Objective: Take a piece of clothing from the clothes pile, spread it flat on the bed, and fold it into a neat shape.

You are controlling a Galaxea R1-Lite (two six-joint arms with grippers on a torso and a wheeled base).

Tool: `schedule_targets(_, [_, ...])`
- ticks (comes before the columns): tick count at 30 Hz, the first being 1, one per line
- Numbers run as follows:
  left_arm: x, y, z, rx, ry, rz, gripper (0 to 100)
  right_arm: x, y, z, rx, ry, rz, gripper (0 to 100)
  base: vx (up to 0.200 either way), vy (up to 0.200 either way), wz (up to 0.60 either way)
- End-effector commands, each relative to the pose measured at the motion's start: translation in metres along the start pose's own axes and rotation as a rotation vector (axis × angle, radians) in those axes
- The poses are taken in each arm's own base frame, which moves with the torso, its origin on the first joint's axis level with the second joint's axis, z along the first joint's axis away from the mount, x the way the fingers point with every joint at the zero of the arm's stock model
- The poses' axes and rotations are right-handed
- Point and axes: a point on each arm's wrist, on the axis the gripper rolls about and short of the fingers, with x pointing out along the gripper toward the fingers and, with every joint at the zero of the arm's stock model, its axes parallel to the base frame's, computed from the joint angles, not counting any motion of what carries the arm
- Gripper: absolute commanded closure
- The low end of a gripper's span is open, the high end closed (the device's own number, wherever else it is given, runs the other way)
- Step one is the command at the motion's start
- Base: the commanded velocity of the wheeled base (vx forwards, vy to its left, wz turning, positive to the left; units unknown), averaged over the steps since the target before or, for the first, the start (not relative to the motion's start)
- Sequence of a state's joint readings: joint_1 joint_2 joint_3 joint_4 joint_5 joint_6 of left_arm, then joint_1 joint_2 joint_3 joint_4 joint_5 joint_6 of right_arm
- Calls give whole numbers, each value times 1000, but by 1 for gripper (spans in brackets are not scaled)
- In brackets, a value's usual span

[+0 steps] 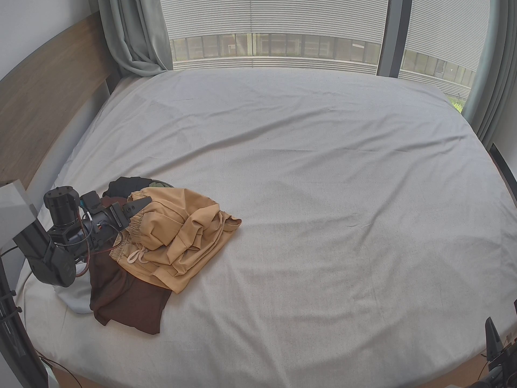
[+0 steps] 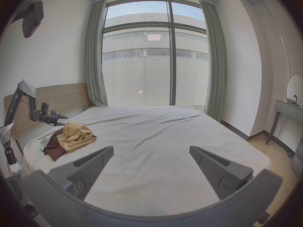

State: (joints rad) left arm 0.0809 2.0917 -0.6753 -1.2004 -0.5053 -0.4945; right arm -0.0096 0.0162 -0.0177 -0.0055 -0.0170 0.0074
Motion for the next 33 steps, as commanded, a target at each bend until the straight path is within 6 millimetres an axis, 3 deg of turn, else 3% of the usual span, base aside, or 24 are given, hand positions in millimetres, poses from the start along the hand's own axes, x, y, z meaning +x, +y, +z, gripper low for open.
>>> schedule_targets(1, [7, 5, -1, -2, 7, -7, 0, 1, 0, -5, 0, 9, 0, 0, 0, 0, 0])
schedule_targets(8, [16, 5, 3, -3, 8, -43, 0, 1, 0, -5, -1, 9, 0, 0, 0, 0, 0])
schedule_targets(33, [38, 8, -11, -9, 44, -75, 0, 1, 0, -5, -1, 9, 0, 0, 0, 0, 0])
